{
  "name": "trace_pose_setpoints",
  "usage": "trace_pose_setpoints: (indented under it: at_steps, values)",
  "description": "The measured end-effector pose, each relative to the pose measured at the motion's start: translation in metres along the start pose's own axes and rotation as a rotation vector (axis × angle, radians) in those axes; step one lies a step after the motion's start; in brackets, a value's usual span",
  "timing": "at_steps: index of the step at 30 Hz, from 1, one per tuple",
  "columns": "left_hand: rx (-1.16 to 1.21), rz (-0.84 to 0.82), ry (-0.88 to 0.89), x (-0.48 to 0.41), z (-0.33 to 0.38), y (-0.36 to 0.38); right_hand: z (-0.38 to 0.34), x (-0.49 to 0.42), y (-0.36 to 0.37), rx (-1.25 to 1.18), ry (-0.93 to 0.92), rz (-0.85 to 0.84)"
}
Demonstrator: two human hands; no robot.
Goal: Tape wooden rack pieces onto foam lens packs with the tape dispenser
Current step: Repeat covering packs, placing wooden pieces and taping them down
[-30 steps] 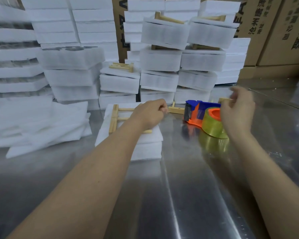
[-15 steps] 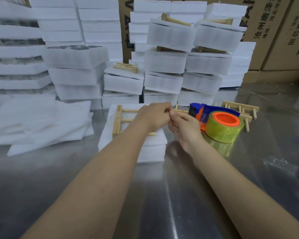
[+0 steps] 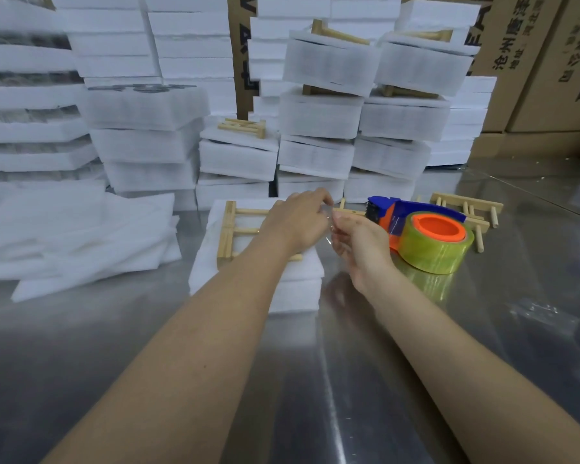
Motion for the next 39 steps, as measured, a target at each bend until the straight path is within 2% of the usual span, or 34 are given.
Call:
trace_pose_setpoints:
  at_steps: [3,9,11,15,18,22,25,27,28,29,31,33,35,37,39]
  values:
    - [-0.019,0.059,-0.011,0.001,0.0,-0.005,-0.009,-0.002,0.002,0.103,-0.129,0.063]
    - [-0.173,0.13,-0.101,0.003,-0.009,-0.011,0.016,0.001,-0.005,0.198,0.01,0.174]
    - [-0.181,0.128,-0.101,0.004,-0.008,-0.011,0.018,0.003,-0.002,0.359,0.005,0.152]
    - [-0.161,0.159,-0.123,0.004,-0.008,-0.015,0.011,0.007,0.017,0.704,-0.144,0.043]
    - [-0.016,0.223,-0.09,0.008,-0.005,-0.027,0.009,0.006,0.024,0.784,-0.195,-0.013]
    - [0.302,0.219,0.15,0.032,0.022,-0.049,0.004,0.005,0.031,0.881,-0.286,-0.101]
    - [0.455,0.538,0.132,0.05,-0.009,-0.12,0.01,0.005,0.03,0.942,-0.267,-0.109]
    - [0.612,0.729,0.007,0.065,-0.071,-0.15,0.013,0.005,0.027,1.054,-0.23,-0.103]
    - [0.69,0.753,-0.096,0.072,-0.106,-0.147,0.015,0.005,0.026,1.094,-0.225,-0.108]
    - [0.72,0.733,-0.204,0.079,-0.136,-0.134,0.015,0.005,0.027,1.117,-0.231,-0.117]
    - [0.636,0.568,-0.352,0.088,-0.169,-0.087,0.013,0.008,0.03,1.183,-0.259,-0.143]
    - [0.648,0.473,-0.409,0.088,-0.183,-0.059,0.016,0.009,0.034,1.39,-0.291,-0.216]
    - [0.666,0.475,-0.39,0.083,-0.183,-0.059,0.019,0.011,0.039,1.583,-0.331,-0.285]
    - [0.628,0.462,-0.413,0.081,-0.186,-0.06,0.02,0.013,0.044,1.557,-0.379,-0.302]
    - [0.651,0.397,-0.458,0.083,-0.19,-0.052,0.01,0.011,0.039,1.308,-0.394,-0.213]
Point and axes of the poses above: each hand's wrist, its own x-axis away from the middle knuckle, its own y-axis out of the palm, z = x × y, the point moved 10 cm from there along -x, towards the middle knuckle, and after that the axes turned 9 degrees about -y, right-handed, at the moved point
